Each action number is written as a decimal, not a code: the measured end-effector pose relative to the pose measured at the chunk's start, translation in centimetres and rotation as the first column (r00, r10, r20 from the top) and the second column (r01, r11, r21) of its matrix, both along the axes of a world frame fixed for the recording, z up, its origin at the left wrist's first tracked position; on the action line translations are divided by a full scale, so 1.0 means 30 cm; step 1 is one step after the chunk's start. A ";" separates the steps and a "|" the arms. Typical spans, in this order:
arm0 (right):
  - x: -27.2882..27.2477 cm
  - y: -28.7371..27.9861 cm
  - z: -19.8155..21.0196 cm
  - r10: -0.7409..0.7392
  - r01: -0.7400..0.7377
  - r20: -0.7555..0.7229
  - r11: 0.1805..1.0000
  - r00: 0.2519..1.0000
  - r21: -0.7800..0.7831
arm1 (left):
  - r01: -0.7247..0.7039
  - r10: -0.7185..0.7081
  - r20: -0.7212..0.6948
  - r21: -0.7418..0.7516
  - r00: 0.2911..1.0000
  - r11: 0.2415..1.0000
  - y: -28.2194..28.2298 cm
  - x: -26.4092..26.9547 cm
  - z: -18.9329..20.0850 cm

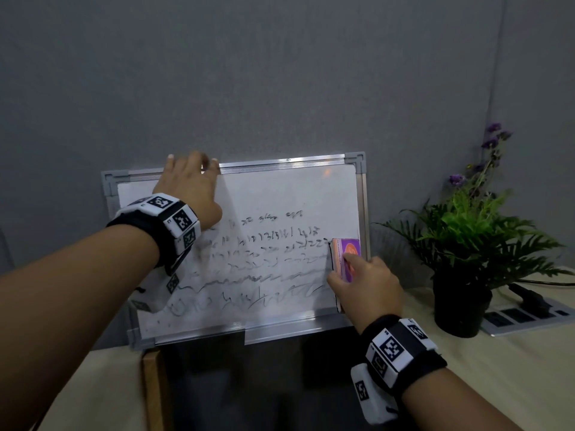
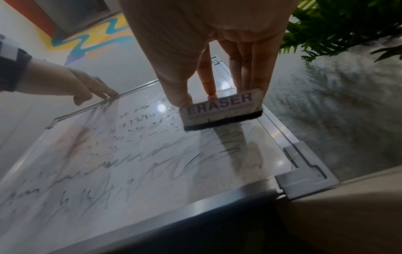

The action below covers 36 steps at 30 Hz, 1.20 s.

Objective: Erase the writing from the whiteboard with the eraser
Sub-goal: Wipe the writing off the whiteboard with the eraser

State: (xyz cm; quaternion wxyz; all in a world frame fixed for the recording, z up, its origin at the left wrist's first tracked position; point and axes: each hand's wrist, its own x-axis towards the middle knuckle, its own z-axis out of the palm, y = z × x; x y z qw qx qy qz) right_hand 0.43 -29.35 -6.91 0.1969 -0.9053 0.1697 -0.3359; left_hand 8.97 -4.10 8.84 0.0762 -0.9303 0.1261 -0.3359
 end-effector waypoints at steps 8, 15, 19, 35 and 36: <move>0.009 0.011 -0.002 0.111 -0.111 0.026 0.994 0.993 0.004 | 0.013 -0.013 0.007 -0.057 1.000 0.998 -0.041 -0.004 -0.032; 0.006 -0.015 -0.011 0.036 -0.036 -0.037 0.999 0.999 0.020 | 0.074 -0.072 0.019 -0.090 0.997 0.993 -0.051 -0.011 -0.033; 0.010 -0.013 -0.006 0.097 -0.096 -0.020 0.995 0.995 0.037 | 0.067 -0.066 0.018 -0.058 0.998 0.996 -0.050 0.003 -0.037; 0.010 -0.009 0.001 0.090 -0.089 -0.018 0.995 0.996 0.056 | 0.063 -0.065 -0.025 -0.080 0.998 0.995 -0.044 -0.025 -0.019; 0.008 0.002 0.001 0.082 -0.080 -0.033 0.996 0.996 0.041 | 0.062 -0.064 -0.025 -0.081 0.998 0.995 -0.044 -0.026 -0.018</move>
